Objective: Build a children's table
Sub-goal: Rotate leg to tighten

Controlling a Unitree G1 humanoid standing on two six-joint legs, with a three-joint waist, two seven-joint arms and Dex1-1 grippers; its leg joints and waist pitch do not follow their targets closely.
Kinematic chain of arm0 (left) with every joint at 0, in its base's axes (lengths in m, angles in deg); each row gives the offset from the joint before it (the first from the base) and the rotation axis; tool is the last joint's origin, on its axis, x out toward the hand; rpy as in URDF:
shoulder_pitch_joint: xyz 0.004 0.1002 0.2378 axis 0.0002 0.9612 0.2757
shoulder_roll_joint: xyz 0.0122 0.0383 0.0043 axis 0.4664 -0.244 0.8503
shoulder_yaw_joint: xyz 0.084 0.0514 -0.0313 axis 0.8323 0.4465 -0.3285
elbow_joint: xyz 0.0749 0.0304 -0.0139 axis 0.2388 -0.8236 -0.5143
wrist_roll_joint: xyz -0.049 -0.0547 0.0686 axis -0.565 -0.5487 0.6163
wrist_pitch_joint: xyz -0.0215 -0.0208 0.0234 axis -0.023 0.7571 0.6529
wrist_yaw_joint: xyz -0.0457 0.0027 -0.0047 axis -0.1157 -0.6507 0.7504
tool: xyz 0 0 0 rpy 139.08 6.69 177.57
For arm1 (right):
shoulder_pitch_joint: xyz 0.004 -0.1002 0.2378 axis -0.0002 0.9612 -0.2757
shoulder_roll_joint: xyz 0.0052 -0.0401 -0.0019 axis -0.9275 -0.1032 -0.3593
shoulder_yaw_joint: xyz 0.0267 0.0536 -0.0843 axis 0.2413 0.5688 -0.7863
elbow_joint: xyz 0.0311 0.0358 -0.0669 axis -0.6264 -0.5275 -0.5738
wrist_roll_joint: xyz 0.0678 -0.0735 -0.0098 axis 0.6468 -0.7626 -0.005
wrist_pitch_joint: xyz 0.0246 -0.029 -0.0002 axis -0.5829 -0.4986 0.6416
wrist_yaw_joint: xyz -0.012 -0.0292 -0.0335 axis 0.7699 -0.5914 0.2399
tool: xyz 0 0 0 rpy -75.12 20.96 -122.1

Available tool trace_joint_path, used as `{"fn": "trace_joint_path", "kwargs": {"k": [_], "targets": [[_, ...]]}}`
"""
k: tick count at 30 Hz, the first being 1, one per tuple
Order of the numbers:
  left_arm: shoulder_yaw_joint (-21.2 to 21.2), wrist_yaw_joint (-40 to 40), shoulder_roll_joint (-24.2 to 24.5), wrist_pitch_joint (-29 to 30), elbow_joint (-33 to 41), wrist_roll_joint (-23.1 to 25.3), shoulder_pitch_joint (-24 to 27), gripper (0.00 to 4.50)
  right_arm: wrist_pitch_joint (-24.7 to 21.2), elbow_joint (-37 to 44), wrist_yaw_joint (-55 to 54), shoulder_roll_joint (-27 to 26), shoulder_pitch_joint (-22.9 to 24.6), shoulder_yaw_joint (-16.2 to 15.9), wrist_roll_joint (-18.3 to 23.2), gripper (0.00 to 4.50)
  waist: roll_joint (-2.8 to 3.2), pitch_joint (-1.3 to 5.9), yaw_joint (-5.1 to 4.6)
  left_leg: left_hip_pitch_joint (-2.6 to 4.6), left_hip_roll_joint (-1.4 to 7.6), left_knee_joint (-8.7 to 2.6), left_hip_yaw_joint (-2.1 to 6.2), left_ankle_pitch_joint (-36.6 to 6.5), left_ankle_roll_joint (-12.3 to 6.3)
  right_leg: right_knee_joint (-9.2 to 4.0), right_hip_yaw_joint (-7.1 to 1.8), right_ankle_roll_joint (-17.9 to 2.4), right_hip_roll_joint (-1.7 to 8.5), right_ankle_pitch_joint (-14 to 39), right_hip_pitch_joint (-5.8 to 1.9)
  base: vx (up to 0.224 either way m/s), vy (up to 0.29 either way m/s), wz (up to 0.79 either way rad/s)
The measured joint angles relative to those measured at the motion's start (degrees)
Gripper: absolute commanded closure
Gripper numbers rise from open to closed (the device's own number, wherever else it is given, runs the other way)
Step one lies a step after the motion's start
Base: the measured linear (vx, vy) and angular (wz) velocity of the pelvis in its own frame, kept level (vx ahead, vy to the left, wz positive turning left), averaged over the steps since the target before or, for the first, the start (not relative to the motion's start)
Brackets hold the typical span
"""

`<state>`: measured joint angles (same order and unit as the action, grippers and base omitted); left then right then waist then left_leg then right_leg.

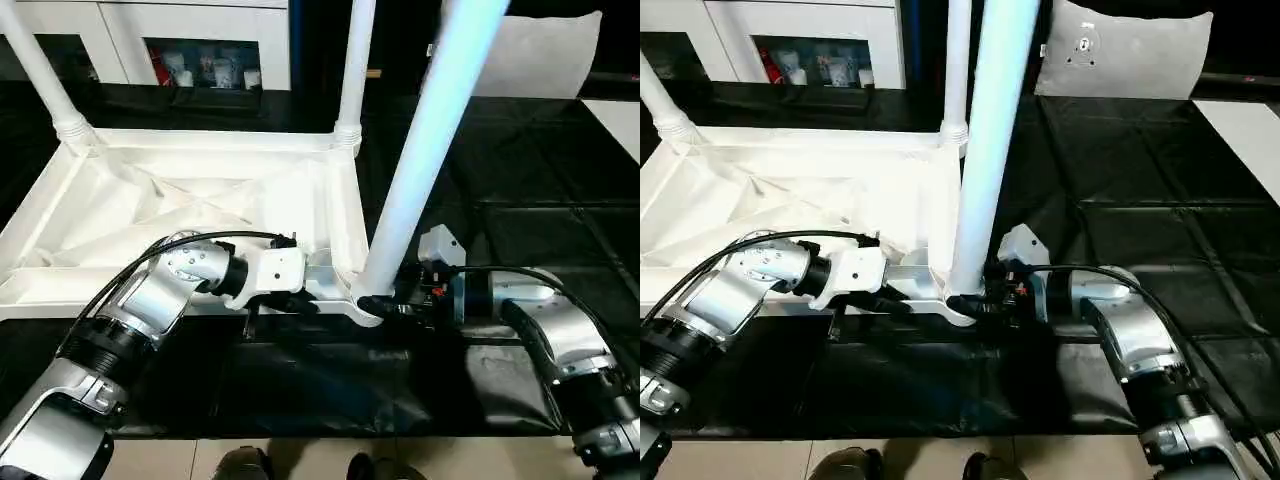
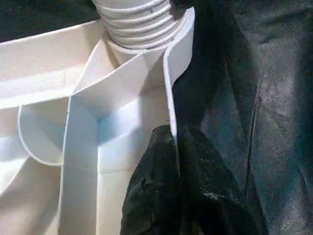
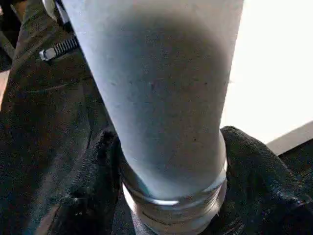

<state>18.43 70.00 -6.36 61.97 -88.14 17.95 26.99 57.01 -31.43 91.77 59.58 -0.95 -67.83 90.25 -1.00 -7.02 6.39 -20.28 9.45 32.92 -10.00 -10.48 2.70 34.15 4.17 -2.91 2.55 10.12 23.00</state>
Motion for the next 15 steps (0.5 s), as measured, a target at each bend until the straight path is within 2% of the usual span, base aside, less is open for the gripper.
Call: {"fn": "trace_joint_path", "kwargs": {"k": [2, 4, 8, 11, 12, 15], "targets": [[-0.5, -0.2, -0.4, 0.9, 0.1, -0.2, 0.3, 4.5, -0.6, 0.8, -0.6, -0.1, 0.6, 0.2, 0.0, 1.76, 0.04, 0.1, 0.06, 0.0, 0.0, 0.0, 0.0, 0.0, 0.0, 0.0, 0.0, 0.0, 0.0, 0.0, -0.01, 0.0, 0.0, 0.0], [-2.6, -3.8, -3.0, 5.9, 1.5, -0.2, 2.0, 4.5, -2.1, 2.1, -5.9, -3.3, 2.7, 2.0, -0.2, 1.76, 0.12, 0.48, 0.06, 0.13, 0.0, -0.02, 0.0, 0.0, 0.0, -0.02, 0.0, 0.0, 0.01, 0.0, -0.15, 0.0, 0.0, 0.0], [-5.6, -15.0, -9.4, 17.1, 2.9, 1.5, 3.2, 4.5, -3.0, 0.8, -23.4, -11.1, 2.9, 5.5, -3.0, 1.76, 0.46, 1.04, -1.51, 0.24, -0.05, 0.28, -0.02, -0.1, 0.25, -0.04, -0.01, 0.3, 0.11, 0.2, -0.31, 0.0, 0.0, 0.0], [-6.4, -21.1, -14.2, 21.5, 3.3, 1.4, 3.8, 4.5, -3.0, -0.9, -30.7, -14.0, 2.3, 7.8, -3.9, 1.76, 0.42, 1.06, -2.52, 0.25, -0.13, 0.38, -0.1, -0.1, 0.21, -0.21, 0.05, 0.4, 0.3, 0.2, -0.42, -0.017, 0.01, -0.02], [-6.9, -24.5, -16.8, 23.5, 3.3, 1.6, 4.1, 4.5, -3.1, -2.1, -35.2, -16.4, 1.5, 9.3, -4.3, 1.77, 0.39, 1.08, -3.02, 0.27, -0.12, 0.45, -0.1, -0.1, 0.16, -0.23, 0.06, 0.4, 0.31, 0.2, -0.4, 0.0, 0.0, 0.0], [-7.3, -31.5, -21.4, 26.5, 3.0, 3.7, 3.7, 4.5, -4.4, -4.5, -43.2, -19.4, -1.3, 10.6, -5.7, 1.77, 0.42, 1.12, -3.46, 0.2, -0.19, 0.57, -0.1, 0.0, 0.09, -0.25, 0.11, 0.4, 0.42, 0.2, -0.37, 0.0, 0.0, 0.0]]}}
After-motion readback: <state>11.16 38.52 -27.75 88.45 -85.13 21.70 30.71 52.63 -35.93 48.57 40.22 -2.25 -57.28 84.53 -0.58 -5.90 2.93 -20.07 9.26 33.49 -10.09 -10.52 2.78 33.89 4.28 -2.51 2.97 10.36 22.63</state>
